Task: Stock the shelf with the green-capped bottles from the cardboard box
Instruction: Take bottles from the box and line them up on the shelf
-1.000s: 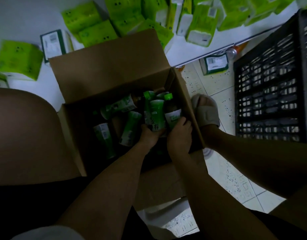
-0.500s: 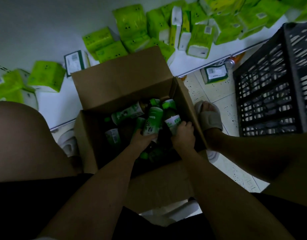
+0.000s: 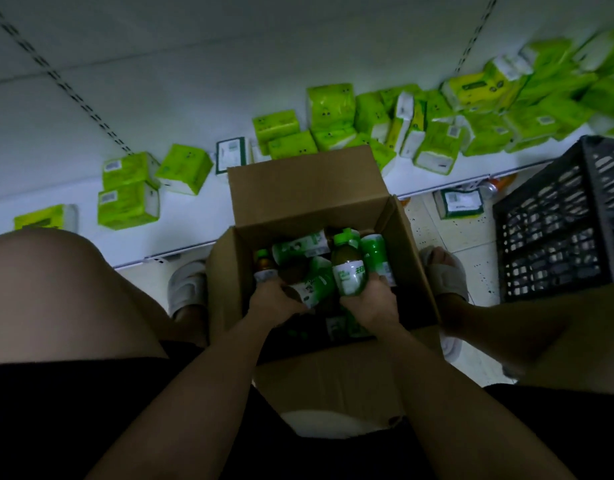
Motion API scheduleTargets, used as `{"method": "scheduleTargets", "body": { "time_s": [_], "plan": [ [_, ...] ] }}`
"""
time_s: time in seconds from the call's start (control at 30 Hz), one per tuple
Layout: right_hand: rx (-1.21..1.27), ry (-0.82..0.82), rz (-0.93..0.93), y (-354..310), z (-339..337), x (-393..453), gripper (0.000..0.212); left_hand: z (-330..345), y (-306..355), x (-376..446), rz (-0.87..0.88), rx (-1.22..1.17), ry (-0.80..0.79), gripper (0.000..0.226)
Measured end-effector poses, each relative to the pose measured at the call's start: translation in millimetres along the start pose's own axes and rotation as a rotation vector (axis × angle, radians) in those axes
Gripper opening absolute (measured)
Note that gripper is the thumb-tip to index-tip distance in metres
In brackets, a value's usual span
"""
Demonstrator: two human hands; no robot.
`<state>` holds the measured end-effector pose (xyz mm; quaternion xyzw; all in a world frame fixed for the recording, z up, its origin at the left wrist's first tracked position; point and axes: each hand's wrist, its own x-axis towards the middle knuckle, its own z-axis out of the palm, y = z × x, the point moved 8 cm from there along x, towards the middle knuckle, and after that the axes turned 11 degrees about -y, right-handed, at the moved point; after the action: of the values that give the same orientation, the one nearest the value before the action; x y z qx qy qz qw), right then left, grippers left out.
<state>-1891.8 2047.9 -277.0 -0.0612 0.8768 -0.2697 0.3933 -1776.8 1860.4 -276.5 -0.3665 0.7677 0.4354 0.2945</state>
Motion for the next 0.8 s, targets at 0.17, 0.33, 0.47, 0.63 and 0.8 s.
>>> {"method": "scheduleTargets", "body": {
  "time_s": [0.17, 0.33, 0.47, 0.63, 0.8],
  "plan": [
    [0.023, 0.004, -0.025, -13, 7, -13, 0.084, -13, 1, -25, 0.086, 0.025, 0.108, 0.078],
    [0.255, -0.025, -0.010, -8, 13, -14, 0.060, -21, 17, -35, 0.204, 0.124, 0.174, 0.073],
    [0.389, -0.031, -0.047, -20, 5, -17, 0.043, -47, 36, -46, 0.271, 0.080, 0.226, 0.065],
    [0.587, -0.073, -0.115, -50, -9, -20, 0.026, -99, 62, -82, 0.433, -0.029, 0.383, 0.063],
    [0.784, -0.190, -0.280, -109, -36, -42, 0.027, -153, 84, -132, 0.643, -0.276, 0.431, 0.073]
  ]
}}
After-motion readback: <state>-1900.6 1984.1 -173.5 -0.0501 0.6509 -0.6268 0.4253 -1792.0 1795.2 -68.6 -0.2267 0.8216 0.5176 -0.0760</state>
